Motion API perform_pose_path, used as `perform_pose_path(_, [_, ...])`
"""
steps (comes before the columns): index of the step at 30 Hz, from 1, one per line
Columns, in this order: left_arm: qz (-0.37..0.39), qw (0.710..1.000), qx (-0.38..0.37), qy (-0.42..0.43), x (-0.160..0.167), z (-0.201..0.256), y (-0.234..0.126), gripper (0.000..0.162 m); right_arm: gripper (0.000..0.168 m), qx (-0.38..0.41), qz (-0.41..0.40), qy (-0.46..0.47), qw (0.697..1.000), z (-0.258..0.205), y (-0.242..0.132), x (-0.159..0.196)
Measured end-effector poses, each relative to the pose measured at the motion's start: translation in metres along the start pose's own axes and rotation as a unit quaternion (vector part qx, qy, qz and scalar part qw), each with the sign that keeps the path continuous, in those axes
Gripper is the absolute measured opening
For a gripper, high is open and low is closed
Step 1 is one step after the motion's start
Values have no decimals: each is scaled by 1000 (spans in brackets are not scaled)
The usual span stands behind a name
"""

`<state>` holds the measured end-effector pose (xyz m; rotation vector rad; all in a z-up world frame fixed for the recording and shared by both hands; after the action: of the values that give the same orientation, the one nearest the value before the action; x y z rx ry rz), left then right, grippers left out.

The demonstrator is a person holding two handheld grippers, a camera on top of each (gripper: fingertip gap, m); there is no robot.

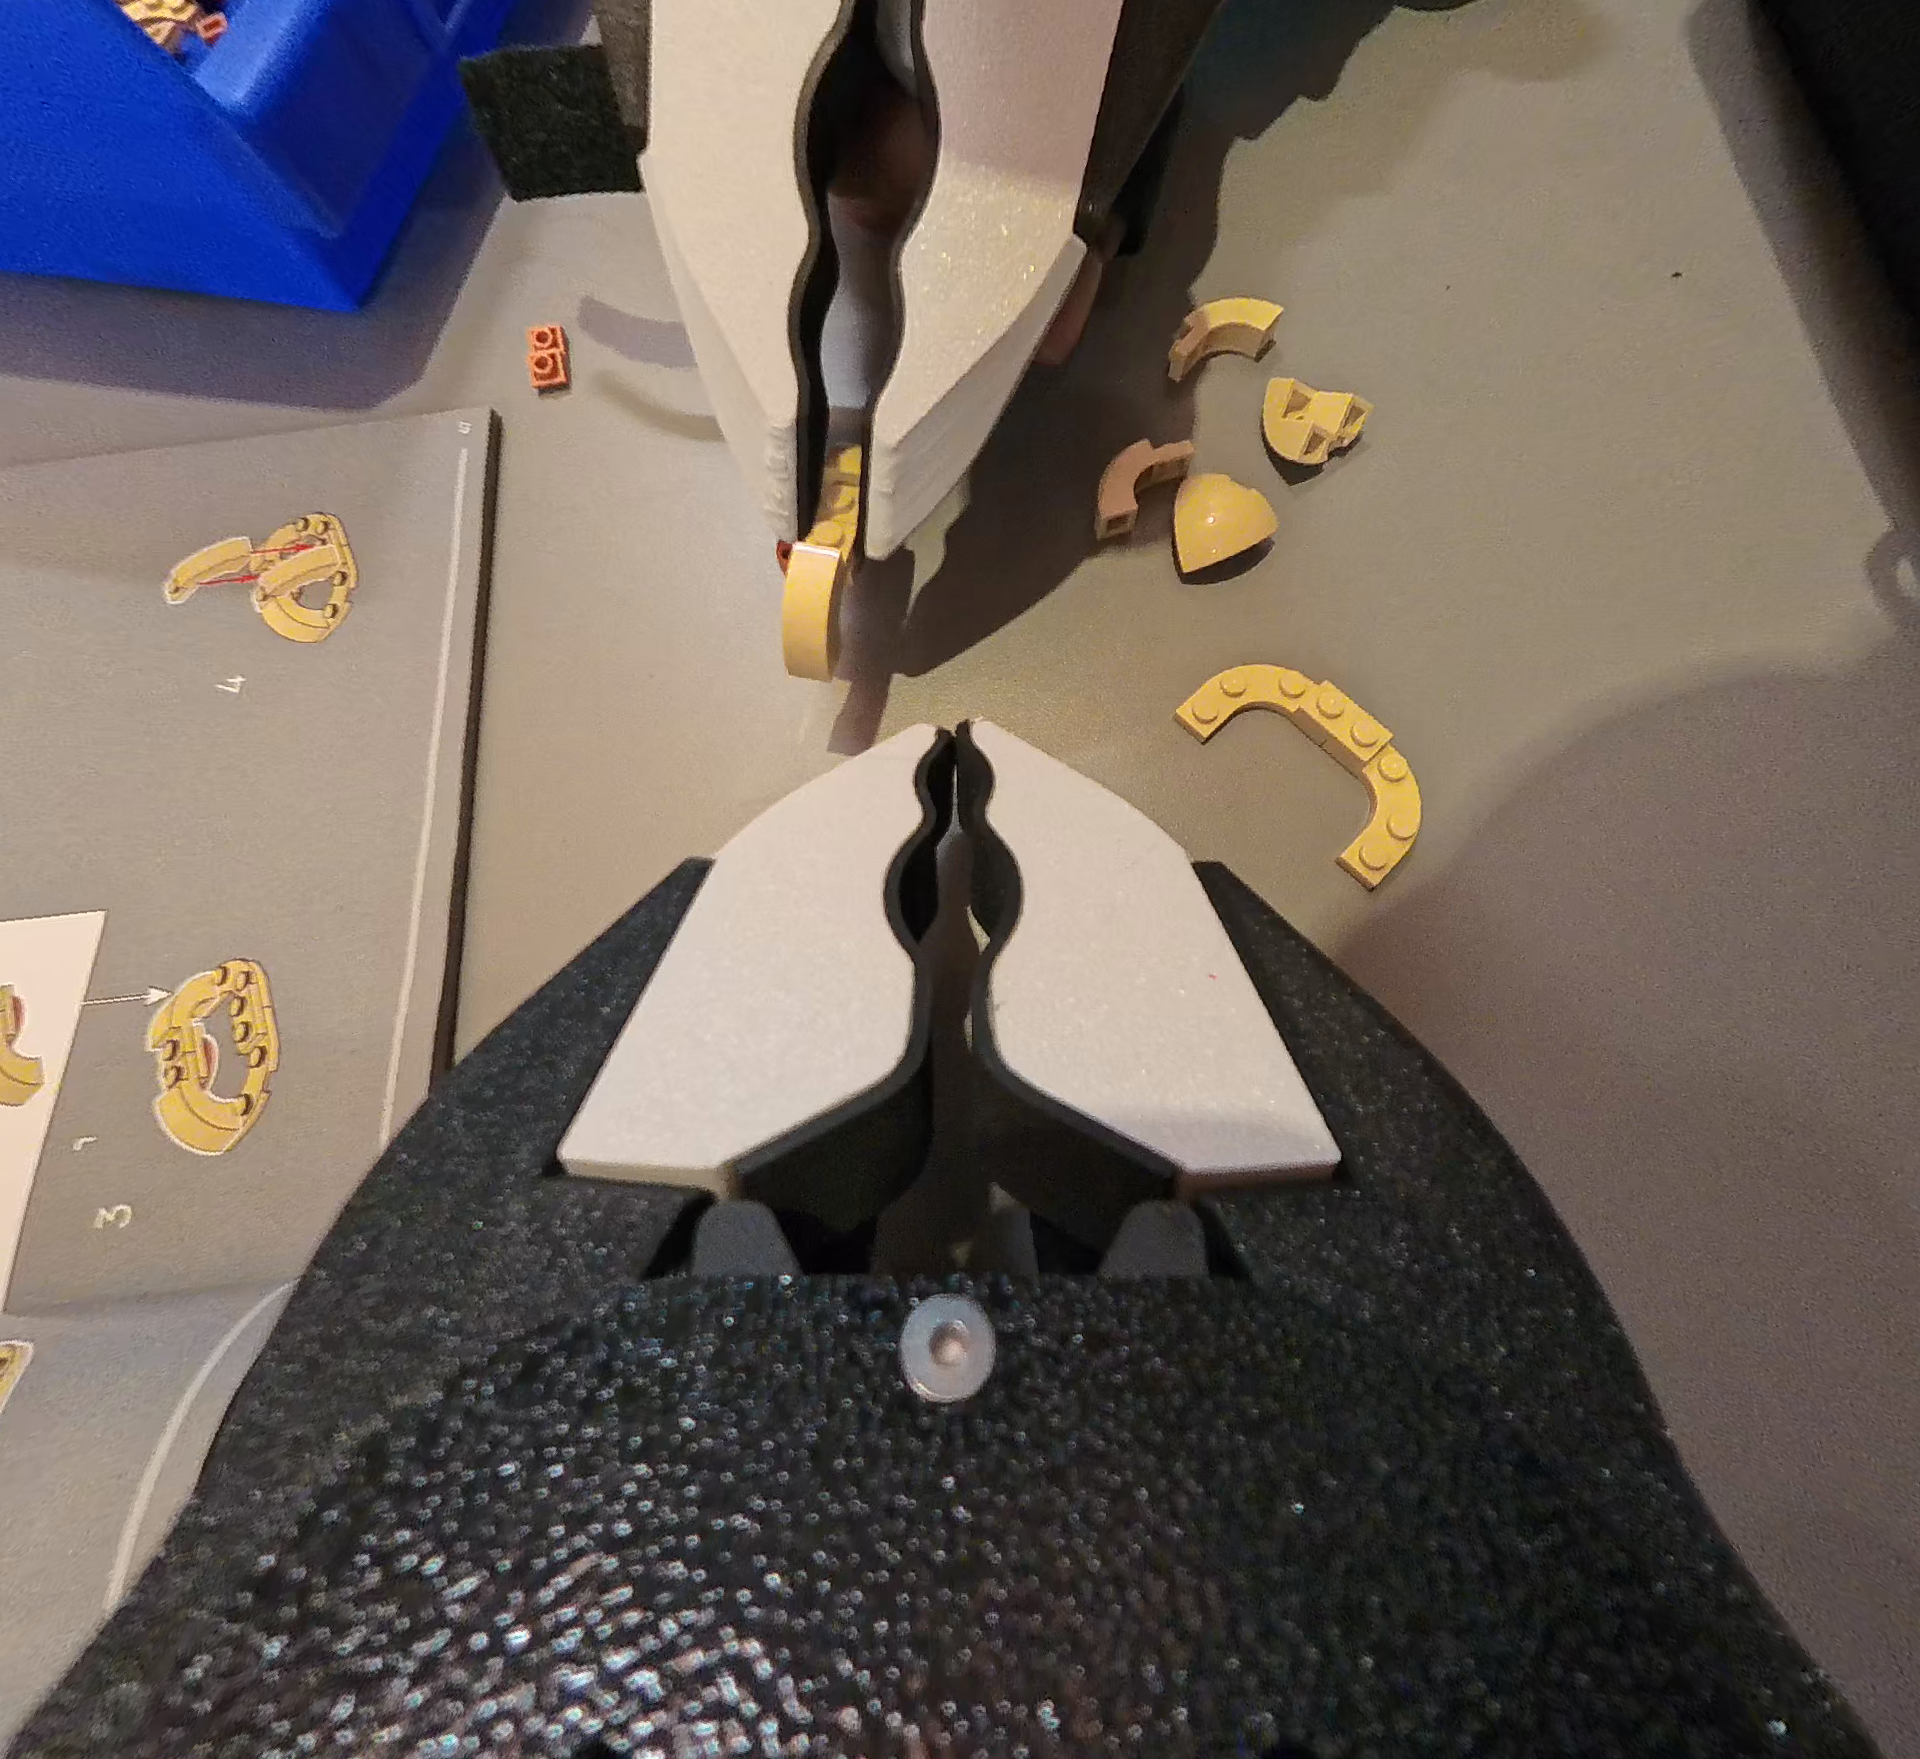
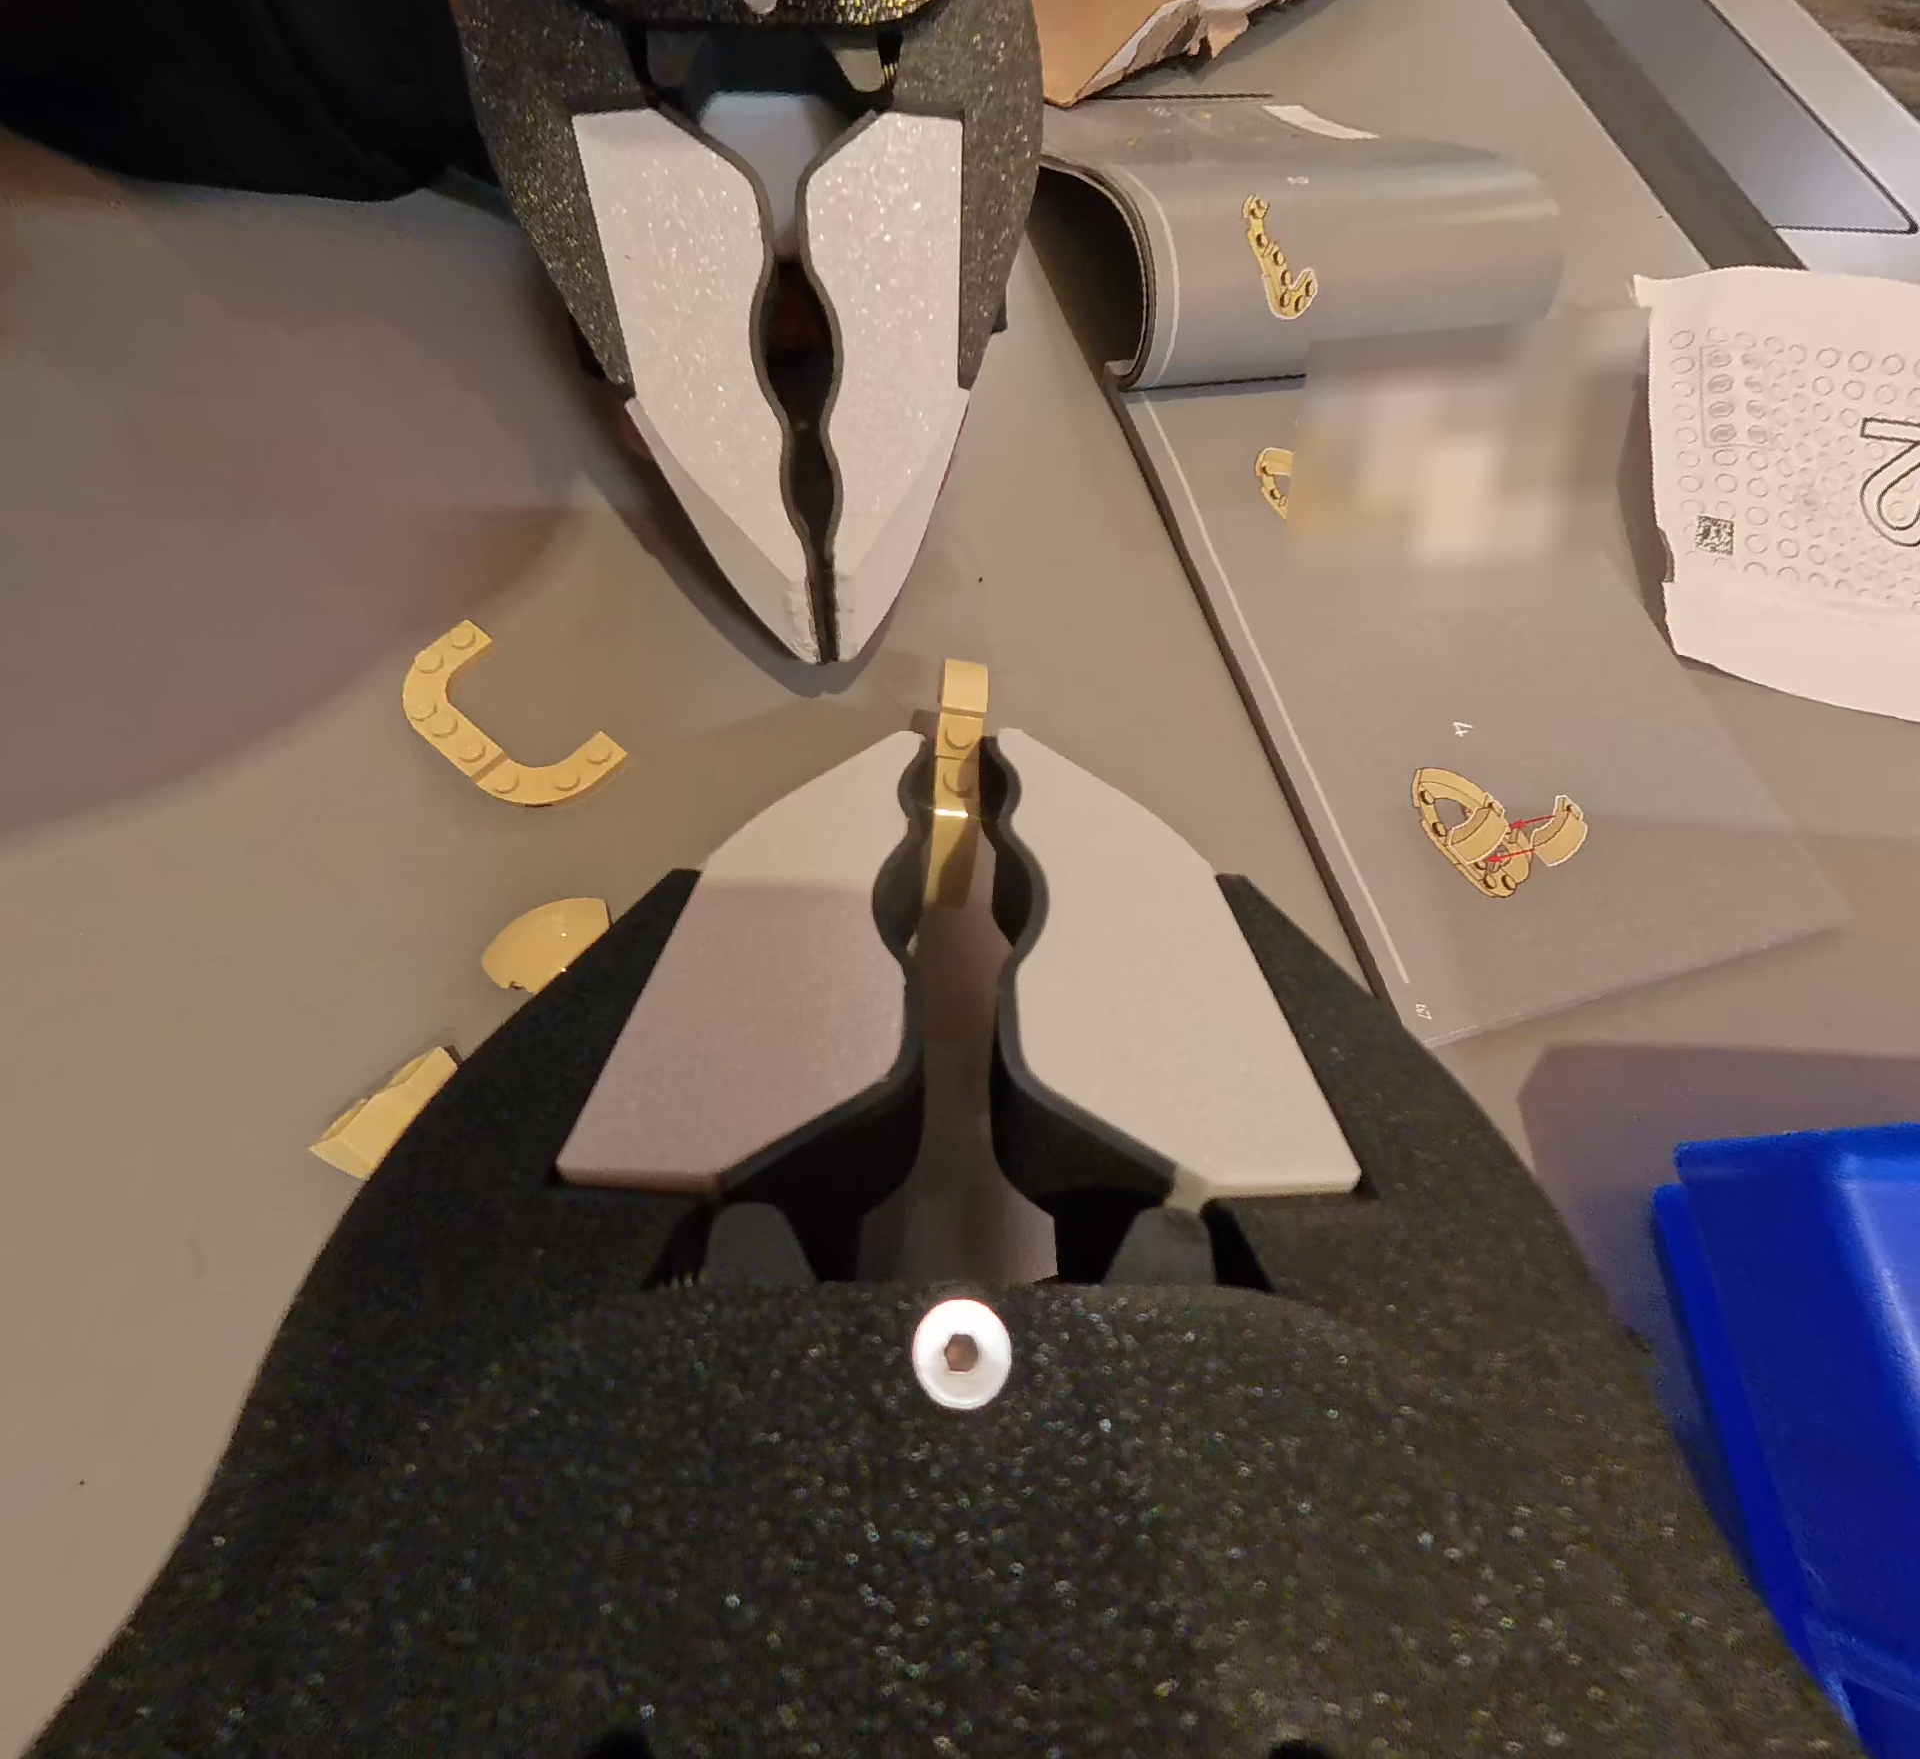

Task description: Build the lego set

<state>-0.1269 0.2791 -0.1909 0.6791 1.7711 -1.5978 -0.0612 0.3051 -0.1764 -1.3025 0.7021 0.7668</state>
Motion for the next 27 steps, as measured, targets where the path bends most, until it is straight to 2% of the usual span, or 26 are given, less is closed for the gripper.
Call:
perform_pose_path(16, [39, 998, -25, -42, -2, -15, -13, 0, 8, 15, 3, -13, 1000, -1, 0, -1])
perform_pose_path(22, [45, 993, -81, -79, 0, -21, -29, 0, 8, 26, 4, -22, 999, -1, 0, -2])
perform_pose_path(27, [63, 977, -150, -135, 2, 2, -50, 1, 8, 18, 11, -41, 999, -6, 0, -4])
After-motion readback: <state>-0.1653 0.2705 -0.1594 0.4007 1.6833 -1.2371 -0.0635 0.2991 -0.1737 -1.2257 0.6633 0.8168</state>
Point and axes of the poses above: each gripper's, where its closed fingertips meet, y out along the fingers, x out of its underside, z = x × y across the jaws, the point moved 3 cm from there along -y, back along the fingers, and after that the axes turned 2 degrees about -z, right-handed, at the moved point
